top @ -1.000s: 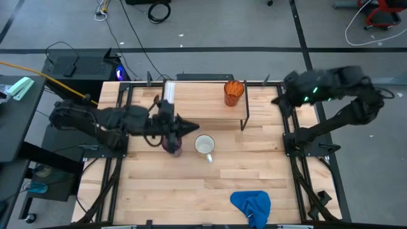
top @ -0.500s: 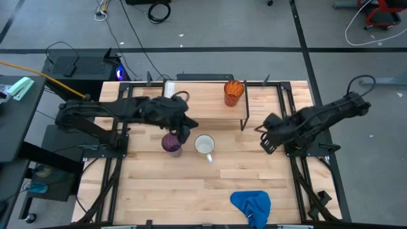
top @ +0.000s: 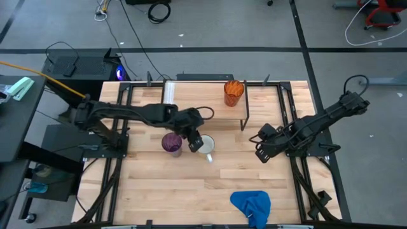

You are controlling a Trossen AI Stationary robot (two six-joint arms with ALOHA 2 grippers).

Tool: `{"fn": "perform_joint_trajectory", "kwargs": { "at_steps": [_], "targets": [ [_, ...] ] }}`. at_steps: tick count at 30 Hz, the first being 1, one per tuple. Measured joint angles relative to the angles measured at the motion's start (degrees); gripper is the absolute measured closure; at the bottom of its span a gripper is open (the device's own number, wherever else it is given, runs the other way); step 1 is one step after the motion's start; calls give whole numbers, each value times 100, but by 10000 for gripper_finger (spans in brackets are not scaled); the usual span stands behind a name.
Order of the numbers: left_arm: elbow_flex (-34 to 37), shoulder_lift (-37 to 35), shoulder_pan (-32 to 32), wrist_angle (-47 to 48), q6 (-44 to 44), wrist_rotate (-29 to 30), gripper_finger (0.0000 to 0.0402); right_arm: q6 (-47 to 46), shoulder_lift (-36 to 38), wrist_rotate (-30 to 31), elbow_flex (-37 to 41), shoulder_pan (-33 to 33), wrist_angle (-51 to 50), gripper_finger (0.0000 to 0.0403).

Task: Stack small to large cups/mugs on shelf
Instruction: Put the yellow mug on the shelf

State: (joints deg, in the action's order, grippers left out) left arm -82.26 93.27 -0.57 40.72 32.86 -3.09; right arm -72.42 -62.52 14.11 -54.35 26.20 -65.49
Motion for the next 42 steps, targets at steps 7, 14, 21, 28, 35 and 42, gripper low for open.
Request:
{"fn": "perform_joint_trajectory", "kwargs": {
  "at_steps": [7,14,21,28,35,42],
  "targets": [
    [2,263,-1,365,0,43,380,-6,0,34,13,26,86,351],
    [-2,390,12,498,67,257,378,0,-2,123,13,26,101,350],
    [2,435,25,529,105,470,368,7,-2,133,13,26,135,350],
    [-8,568,79,312,126,479,352,13,-2,233,13,26,141,350],
    [4,716,78,419,144,476,348,13,-2,245,13,26,153,350],
    [2,811,78,419,249,476,342,13,0,243,13,26,196,350]
  ]
}}
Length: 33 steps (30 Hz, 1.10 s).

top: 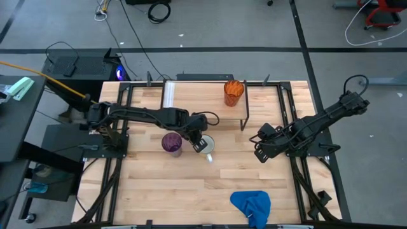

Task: Stack small to large cups/mugs on shelf
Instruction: Put the yellow mug on the shelf

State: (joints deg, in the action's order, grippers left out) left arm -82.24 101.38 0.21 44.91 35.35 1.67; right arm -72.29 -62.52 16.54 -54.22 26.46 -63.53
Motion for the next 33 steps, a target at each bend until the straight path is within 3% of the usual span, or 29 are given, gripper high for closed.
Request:
{"fn": "perform_joint_trajectory", "kwargs": {
  "at_steps": [33],
  "targets": [
    [-2,-50,33,103,315,83,329,42,-2,59,0,-2,70,350]
  ]
}}
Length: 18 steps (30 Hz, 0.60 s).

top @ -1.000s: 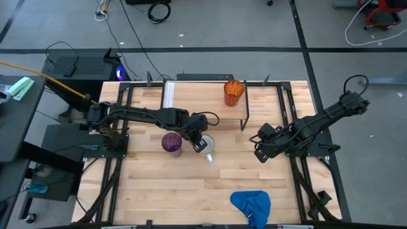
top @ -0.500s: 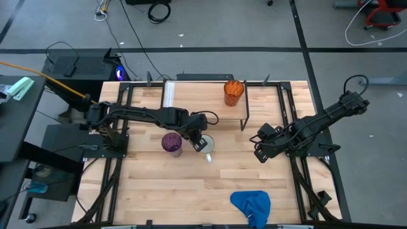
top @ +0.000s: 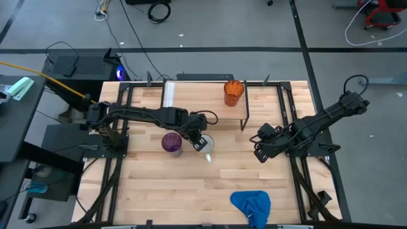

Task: Stack small to large cups/mugs on shelf
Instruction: Put the yellow mug on the shelf

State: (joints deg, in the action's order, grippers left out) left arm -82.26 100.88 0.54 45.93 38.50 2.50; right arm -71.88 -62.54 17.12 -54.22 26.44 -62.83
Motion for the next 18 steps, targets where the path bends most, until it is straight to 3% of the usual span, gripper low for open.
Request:
{"fn": "perform_joint_trajectory", "kwargs": {
  "at_steps": [18],
  "targets": [
    [0,14,-1,68,127,301,329,0,0,4,0,0,22,350]
  ]
}}
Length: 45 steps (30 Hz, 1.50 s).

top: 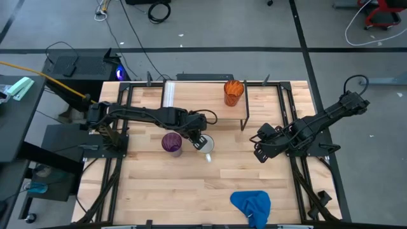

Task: Stack small to large cups/mugs on shelf
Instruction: Put the yellow mug on the shelf

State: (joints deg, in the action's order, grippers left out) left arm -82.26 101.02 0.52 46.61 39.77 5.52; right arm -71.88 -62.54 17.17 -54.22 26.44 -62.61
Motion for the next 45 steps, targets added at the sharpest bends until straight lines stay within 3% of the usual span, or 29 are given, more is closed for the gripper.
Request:
{"fn": "perform_joint_trajectory", "kwargs": {
  "at_steps": [24,36,45],
  "targets": [
    [24,260,-38,0,118,-162,325,0,2,68,0,0,16,350],
    [24,249,-36,9,105,-227,381,1,2,61,0,0,17,350],
    [-94,249,-40,88,36,-540,384,1,2,60,0,0,17,350]
  ]
}}
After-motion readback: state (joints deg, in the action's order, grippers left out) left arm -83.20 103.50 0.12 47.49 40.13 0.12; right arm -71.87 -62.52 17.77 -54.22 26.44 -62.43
